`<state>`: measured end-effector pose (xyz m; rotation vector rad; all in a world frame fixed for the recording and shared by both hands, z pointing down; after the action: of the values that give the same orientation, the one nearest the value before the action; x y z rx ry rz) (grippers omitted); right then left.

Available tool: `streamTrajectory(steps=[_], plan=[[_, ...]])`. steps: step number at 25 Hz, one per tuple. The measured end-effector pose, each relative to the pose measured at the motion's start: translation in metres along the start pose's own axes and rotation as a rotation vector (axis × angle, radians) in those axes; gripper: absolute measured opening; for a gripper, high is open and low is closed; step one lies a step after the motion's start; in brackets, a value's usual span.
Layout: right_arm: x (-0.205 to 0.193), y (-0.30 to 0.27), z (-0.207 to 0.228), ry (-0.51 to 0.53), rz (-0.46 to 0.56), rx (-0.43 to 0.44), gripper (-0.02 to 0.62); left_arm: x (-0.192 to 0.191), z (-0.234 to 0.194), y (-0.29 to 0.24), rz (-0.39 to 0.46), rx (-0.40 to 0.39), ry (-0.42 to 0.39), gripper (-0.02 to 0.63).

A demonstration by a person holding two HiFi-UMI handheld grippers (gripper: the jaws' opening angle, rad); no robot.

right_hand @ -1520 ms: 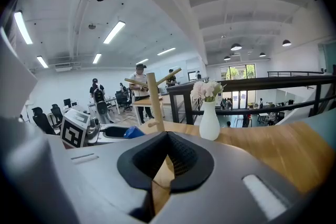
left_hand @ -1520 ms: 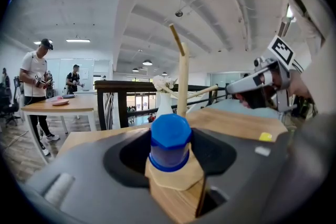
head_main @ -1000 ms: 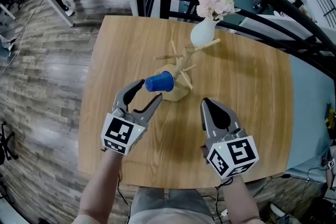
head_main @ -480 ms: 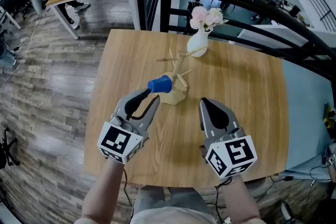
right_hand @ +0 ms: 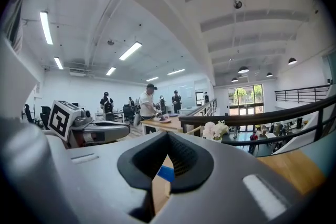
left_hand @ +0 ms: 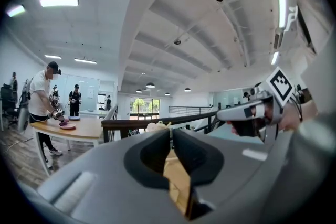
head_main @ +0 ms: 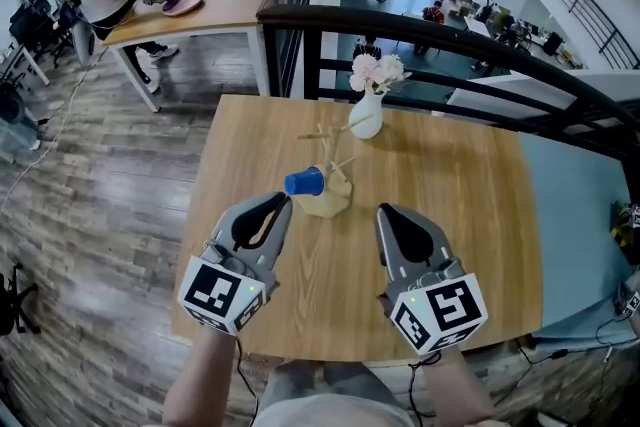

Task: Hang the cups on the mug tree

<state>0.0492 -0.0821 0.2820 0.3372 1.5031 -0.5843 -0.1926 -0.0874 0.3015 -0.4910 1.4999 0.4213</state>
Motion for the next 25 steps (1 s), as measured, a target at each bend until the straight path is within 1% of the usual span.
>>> streamTrajectory(steps=[3,8,12,14,19,25], plan=[[0.009,0.019,-0.011,0.006,0.012,0.009,0.0,0.014,0.014,0.017,0.012,-0.002,-0.007,0.015],[0.016,0.047,-0.025,0.003,0.025,0.018,0.0,0.03,0.041,0.038,0.001,-0.031,-0.053,0.012],[0.021,0.07,-0.036,0.018,0.036,0.021,0.0,0.034,0.06,0.054,-0.009,-0.045,-0.09,0.012],[0.02,0.08,-0.041,0.025,0.037,0.023,0.0,0.032,0.066,0.061,-0.02,-0.043,-0.081,0.012],[0.009,0.094,-0.051,-0.001,0.013,0.036,0.0,0.023,0.078,0.075,-0.034,-0.035,-0.043,0.006],[0.001,0.098,-0.054,-0.012,-0.008,0.049,0.0,0.019,0.089,0.076,-0.041,-0.065,-0.043,0.003]])
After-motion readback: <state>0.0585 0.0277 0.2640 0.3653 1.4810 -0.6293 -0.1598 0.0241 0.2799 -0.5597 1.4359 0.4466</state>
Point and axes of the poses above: the fingertips, and each gripper's own axes: y backward along the fingers, z to its right, x out of its top, the point moved 10 cm from there along y, backward along the fingers, and after that the axes turned 2 degrees about z, right-handed, at the moved point
